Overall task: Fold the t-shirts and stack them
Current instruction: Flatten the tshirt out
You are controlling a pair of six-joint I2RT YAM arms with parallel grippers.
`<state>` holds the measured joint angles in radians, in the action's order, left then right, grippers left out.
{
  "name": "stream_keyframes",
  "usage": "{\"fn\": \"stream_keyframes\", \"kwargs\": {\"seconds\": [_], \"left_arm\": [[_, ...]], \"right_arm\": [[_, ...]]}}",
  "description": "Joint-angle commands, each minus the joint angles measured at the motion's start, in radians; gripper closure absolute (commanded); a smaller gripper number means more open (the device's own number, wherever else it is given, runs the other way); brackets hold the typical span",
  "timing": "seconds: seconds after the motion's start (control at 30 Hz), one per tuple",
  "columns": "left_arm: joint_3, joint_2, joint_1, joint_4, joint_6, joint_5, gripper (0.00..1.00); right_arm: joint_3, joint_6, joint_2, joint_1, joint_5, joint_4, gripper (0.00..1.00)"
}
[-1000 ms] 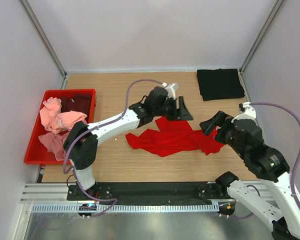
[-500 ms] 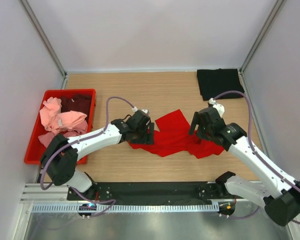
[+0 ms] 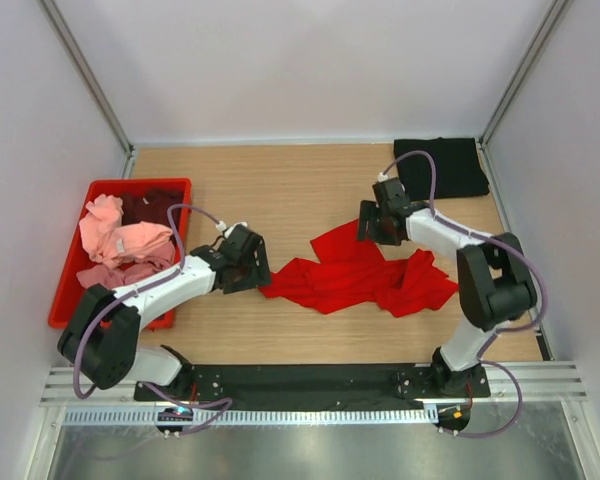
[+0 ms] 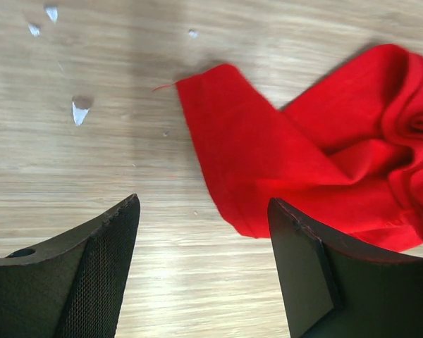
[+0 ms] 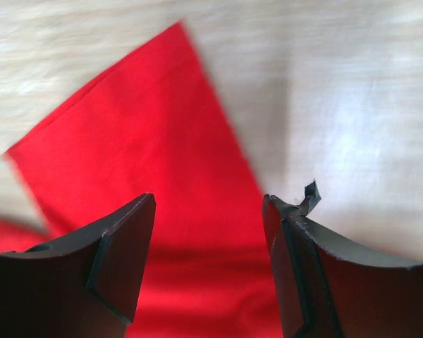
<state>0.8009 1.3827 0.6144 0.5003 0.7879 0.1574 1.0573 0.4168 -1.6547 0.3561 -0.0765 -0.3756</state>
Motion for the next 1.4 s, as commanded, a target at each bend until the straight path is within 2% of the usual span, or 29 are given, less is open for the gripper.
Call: {"fn": "stream_keyframes", "kwargs": {"seconds": [0.0, 0.07, 0.23, 0.4, 0.53, 0.73, 0.83, 0.93, 1.07, 1.17, 1.37], "left_arm": [[-0.043, -0.027, -0.019, -0.127, 0.037, -0.034, 0.26], [-0.055, -0.014, -0.019, -0.179, 0.053, -0.054, 0.26], [-0.022, 0.074, -0.021, -0.174, 0.059, -0.053, 0.29], [-0.009, 0.130, -0.021, -0.180, 0.068, -0.047, 0.37], [0.000, 0.138, -0.019, -0.177, 0.062, -0.036, 0.44], [0.006, 0.125, -0.021, -0.152, 0.051, -0.012, 0.44], [0.009, 0.124, -0.021, -0.154, 0.045, -0.009, 0.48], [0.015, 0.124, -0.021, -0.151, 0.043, -0.016, 0.54], [0.020, 0.113, -0.019, -0.146, 0.040, -0.019, 0.78], [0.021, 0.092, -0.019, -0.134, 0.039, -0.015, 0.88], [0.012, 0.036, -0.021, -0.085, 0.037, 0.022, 0.95]], "right_arm": [[0.107, -0.070, -0.089, -0.054, 0.136, 0.119, 0.32], [0.157, -0.096, -0.158, -0.060, 0.147, 0.127, 0.33], [0.222, -0.145, -0.253, -0.060, 0.202, 0.155, 0.34], [0.248, -0.187, -0.307, -0.062, 0.150, 0.162, 0.37], [0.263, -0.197, -0.335, -0.062, 0.132, 0.159, 0.45], [0.251, -0.202, -0.346, -0.060, 0.115, 0.170, 0.54], [0.251, -0.205, -0.361, -0.059, 0.115, 0.176, 0.60], [0.259, -0.205, -0.366, -0.060, 0.127, 0.188, 0.69], [0.283, -0.210, -0.364, -0.059, 0.145, 0.198, 0.85], [0.300, -0.214, -0.350, -0.059, 0.162, 0.191, 0.98], [0.334, -0.211, -0.262, -0.060, 0.173, 0.164, 0.99]]}}
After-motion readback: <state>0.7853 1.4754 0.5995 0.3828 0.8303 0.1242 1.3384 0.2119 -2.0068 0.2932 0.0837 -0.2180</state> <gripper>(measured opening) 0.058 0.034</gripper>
